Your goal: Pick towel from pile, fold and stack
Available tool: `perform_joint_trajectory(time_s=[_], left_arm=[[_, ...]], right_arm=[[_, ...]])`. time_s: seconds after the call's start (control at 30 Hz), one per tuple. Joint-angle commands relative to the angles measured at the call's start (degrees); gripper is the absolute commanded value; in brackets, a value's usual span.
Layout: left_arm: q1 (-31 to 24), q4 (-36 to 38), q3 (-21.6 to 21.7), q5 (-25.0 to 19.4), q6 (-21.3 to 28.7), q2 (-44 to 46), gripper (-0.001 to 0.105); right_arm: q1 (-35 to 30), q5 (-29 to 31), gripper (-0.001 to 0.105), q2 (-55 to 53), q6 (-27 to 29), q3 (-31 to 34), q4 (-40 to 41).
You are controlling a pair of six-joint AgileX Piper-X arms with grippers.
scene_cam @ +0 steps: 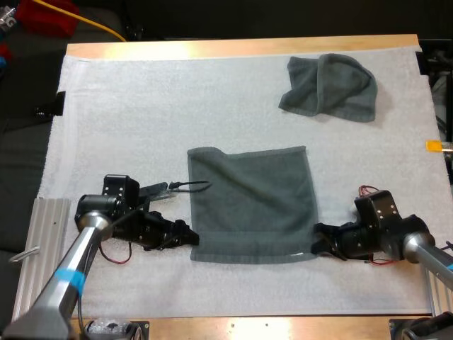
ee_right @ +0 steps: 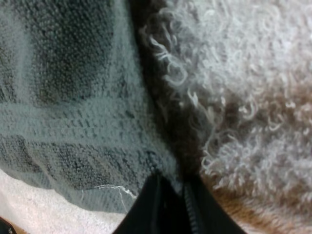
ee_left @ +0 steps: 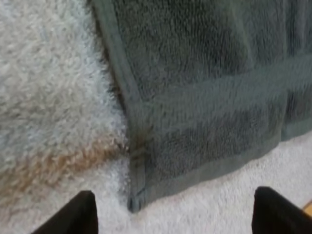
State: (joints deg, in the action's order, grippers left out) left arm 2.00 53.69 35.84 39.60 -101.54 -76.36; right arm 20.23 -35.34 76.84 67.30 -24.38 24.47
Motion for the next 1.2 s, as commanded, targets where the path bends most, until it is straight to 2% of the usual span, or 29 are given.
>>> perform_joint_trajectory(time_s=[0.0,0.27,0.43,0.6,0.77,1.0,1.1,1.17], left_arm=[[0.0,-0.6,-0.1,1.6,0.8,-1.4,0.063],[0.0,-2.5,-0.1,2.1,0.9,-7.9,0.063],[0.4,-3.0,-0.1,4.9,0.9,-9.9,0.063],[4.3,-4.5,-0.1,5.0,-0.6,-11.0,0.063],[10.4,-8.2,-0.1,5.0,-4.8,-12.7,0.063],[12.2,-8.2,0.2,4.1,-5.2,-13.7,0.063],[12.2,-7.4,0.2,3.9,-5.1,-13.7,0.054],[12.2,-7.2,0.2,2.7,-5.0,-13.7,0.040]], right_arm=[[0.1,-0.9,0.000,0.0,0.1,-0.1,0.3],[0.1,-0.9,0.000,0.0,0.1,-0.1,0.3],[0.1,-0.9,0.000,0.0,0.1,-0.1,0.3],[0.1,-0.9,0.000,0.0,0.1,-0.1,0.3],[0.1,-0.9,0.000,0.0,0.1,-0.1,0.3],[0.1,-0.9,0.000,0.0,-0.1,-0.1,0.3],[0.1,-0.9,0.000,0.0,-0.1,-0.1,0.3],[0.1,-0.9,0.000,0.0,-0.1,-0.1,0.3]])
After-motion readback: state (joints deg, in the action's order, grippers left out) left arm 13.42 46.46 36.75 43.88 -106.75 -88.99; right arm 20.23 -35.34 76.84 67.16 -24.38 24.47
